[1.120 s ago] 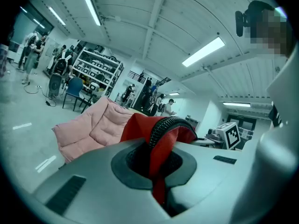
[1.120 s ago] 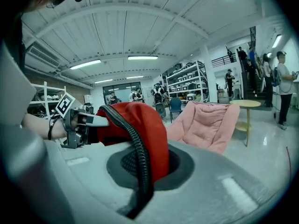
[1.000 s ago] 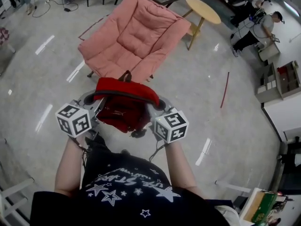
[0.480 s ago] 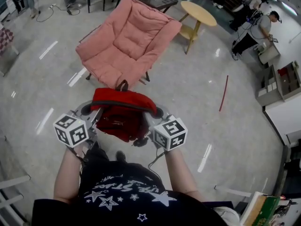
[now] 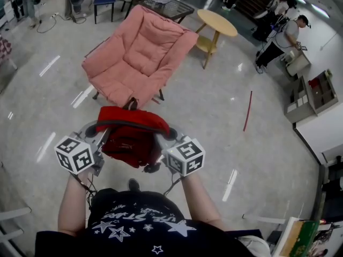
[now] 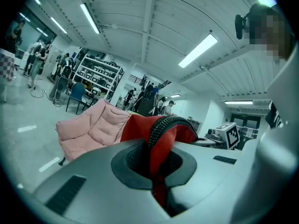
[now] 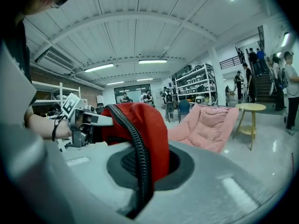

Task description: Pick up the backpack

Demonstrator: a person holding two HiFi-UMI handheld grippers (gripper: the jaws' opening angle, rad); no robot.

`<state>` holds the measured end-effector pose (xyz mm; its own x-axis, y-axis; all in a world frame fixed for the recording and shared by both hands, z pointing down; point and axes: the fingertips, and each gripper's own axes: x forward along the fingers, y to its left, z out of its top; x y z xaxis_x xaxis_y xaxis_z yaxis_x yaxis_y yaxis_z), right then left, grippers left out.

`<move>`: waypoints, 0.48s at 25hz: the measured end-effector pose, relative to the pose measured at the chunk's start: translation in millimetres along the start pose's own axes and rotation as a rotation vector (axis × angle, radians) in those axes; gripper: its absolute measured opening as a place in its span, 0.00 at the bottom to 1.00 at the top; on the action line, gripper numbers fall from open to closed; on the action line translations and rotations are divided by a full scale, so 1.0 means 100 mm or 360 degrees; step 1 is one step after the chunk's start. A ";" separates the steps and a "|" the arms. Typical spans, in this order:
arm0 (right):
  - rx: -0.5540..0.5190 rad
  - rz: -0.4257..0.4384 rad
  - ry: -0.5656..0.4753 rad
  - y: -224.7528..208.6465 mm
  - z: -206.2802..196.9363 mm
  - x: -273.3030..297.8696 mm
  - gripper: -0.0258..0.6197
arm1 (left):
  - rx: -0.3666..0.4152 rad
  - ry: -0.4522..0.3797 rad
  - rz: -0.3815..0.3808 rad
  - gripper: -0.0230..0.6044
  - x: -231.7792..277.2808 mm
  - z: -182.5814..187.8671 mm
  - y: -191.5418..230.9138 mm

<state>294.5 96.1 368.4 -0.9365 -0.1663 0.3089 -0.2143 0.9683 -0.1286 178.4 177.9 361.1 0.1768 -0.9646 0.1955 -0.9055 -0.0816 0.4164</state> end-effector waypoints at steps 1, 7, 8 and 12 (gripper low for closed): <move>-0.0010 0.0002 -0.0005 0.03 0.02 0.01 0.06 | 0.0002 -0.0010 0.0002 0.05 -0.03 0.02 0.01; -0.0028 0.0018 -0.0014 0.26 0.08 0.04 0.06 | 0.0023 -0.0041 0.0009 0.05 -0.23 0.13 0.05; -0.0029 0.0021 -0.0017 0.28 0.11 0.03 0.06 | 0.0025 -0.0051 0.0008 0.05 -0.24 0.17 0.05; -0.0029 0.0024 -0.0024 0.28 0.15 0.04 0.06 | 0.0075 -0.0054 0.0023 0.05 -0.24 0.22 0.07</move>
<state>280.4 119.5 352.5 -0.9437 -0.1543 0.2927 -0.1951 0.9739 -0.1156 159.6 194.7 340.0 0.1508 -0.9737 0.1707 -0.9253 -0.0783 0.3710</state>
